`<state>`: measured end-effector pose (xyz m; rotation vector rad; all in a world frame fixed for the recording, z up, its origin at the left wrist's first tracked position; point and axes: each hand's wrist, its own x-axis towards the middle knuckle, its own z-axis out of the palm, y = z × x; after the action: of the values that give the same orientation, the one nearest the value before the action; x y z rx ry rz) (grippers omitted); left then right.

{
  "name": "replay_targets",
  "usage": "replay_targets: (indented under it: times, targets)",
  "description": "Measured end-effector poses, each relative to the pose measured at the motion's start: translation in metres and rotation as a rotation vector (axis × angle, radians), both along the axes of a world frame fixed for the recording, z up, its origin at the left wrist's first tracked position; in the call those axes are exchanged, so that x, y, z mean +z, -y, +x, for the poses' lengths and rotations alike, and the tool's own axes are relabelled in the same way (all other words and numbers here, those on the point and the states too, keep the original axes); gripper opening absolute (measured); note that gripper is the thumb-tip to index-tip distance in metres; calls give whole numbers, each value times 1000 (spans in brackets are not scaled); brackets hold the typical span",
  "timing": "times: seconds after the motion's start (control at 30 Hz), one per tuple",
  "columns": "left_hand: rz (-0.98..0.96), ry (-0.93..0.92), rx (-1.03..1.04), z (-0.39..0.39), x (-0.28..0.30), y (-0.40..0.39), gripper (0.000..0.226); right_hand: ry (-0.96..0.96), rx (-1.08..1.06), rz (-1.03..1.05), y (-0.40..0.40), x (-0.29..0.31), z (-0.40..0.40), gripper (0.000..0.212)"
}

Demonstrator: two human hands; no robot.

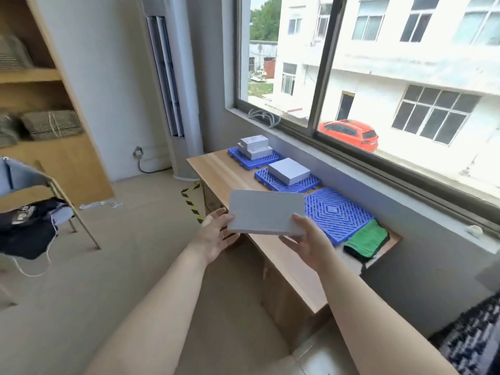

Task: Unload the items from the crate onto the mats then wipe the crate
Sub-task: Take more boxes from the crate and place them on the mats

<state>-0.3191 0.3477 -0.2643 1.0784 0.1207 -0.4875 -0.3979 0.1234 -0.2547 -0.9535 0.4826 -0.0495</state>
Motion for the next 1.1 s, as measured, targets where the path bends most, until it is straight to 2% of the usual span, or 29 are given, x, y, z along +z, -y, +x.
replay_targets:
  times: [0.07, 0.13, 0.17, 0.27, 0.4, 0.6, 0.7, 0.83, 0.87, 0.97, 1.1]
  targets:
    - [128, 46, -128, 26, 8, -23, 59, 37, -56, -75, -13, 17, 38, 32]
    - [213, 85, -272, 48, 8, -35, 71, 90, -124, -37, -28, 30, 73, 43]
    - [216, 91, -302, 58, 6, -38, 67, 116, -144, 12, -35, 33, 90, 50]
    - [127, 41, -242, 89, -2, -38, 55, 150, -83, 44, -61, 32, 133, 60]
    - [36, 7, -165, 137, -17, -27, 52, 165, 220, -83, -89, 5, 174, 42]
    - [73, -40, -153, 223, -28, -15, 46, 139, 312, -146, -72, -20, 269, 42]
    - [34, -66, -63, 284, -22, -11, 49, 96, 374, -135, -49, -20, 330, 48]
    - [118, -48, 22, 365, -3, -5, 12, 93, 487, -138, -26, -17, 411, 49]
    - [134, -43, 36, 383, 1, -4, 9, 103, 504, -126, -23, -16, 430, 51]
    - [169, -27, 57, 436, 4, -4, 12, 124, 518, -126, -26, -12, 481, 52]
    - [153, -57, 45, 492, -4, -5, 23, 60, 477, -131, -31, -17, 534, 52]
